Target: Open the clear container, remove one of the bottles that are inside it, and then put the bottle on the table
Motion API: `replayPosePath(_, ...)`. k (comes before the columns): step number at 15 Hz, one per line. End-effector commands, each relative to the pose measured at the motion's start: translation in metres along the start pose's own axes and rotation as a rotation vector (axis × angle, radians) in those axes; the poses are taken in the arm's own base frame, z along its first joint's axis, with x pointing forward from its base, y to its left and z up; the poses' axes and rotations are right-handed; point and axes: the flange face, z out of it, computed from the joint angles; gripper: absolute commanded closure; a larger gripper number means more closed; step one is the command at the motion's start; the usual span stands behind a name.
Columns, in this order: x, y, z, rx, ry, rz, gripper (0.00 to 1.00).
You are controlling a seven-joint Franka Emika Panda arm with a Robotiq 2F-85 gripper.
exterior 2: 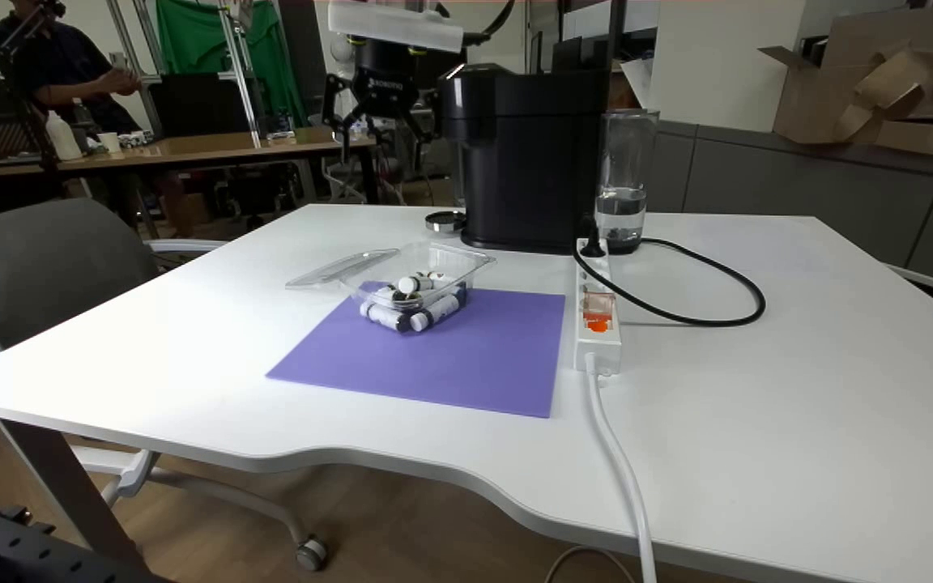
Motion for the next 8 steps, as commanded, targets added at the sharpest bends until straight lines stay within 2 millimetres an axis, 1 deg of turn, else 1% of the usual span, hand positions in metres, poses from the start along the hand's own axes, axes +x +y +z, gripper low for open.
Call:
replayPosePath(1,-0.027,0.008,0.008,-0.011,-0.082,0.163,0.00)
replayPosePath(2,-0.032,0.012,0.006,0.022,-0.111,0.170,0.00)
replayPosePath(3,-0.021,0.012,0.014,0.011,-0.074,0.107,0.00)
replayPosePath(6,-0.029,0.016,0.015,0.030,-0.104,0.133,0.00)
replayPosePath(8,-0.026,0.016,0.029,0.014,-0.115,0.130,0.00)
